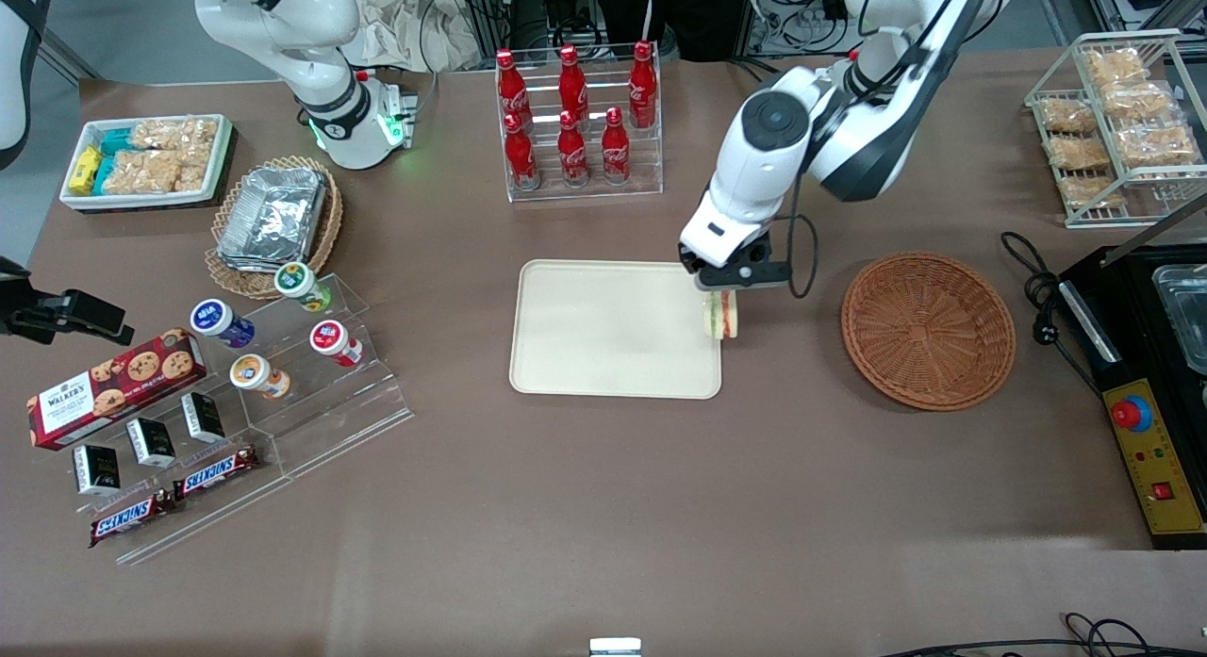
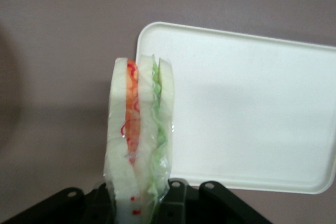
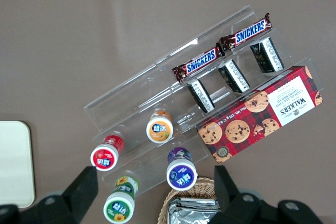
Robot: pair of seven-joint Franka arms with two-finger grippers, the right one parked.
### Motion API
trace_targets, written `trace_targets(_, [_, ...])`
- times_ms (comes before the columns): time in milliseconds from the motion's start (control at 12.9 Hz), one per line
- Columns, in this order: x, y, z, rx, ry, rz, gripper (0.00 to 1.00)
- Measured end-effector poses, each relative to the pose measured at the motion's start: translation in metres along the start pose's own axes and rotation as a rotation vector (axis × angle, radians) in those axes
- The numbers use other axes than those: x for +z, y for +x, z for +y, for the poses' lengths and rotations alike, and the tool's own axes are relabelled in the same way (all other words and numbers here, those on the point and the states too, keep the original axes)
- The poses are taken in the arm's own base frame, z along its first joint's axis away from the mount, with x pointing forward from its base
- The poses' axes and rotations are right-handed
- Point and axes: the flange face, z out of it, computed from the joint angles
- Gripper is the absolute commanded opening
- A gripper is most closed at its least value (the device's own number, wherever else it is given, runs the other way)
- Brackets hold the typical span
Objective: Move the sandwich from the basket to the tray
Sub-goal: 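Carry the sandwich with the left gripper over the cream tray, then lower the sandwich onto the tray and open the left gripper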
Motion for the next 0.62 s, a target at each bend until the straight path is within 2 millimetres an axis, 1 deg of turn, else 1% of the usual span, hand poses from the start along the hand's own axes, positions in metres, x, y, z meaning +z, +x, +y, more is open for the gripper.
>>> trace_targets(311, [0.079,0.000,0.006,0.082,0.045,-0.004,0.00])
trace_targets(389, [0.096,0.000,0.008,0.090,0.057,-0.004,0.00])
trace_targets(544, [0.121,-0.002,0.017,0.091,0.080,0.014,0.00])
trace_targets(622, [0.129,-0.004,0.022,0.091,0.089,0.025,0.53])
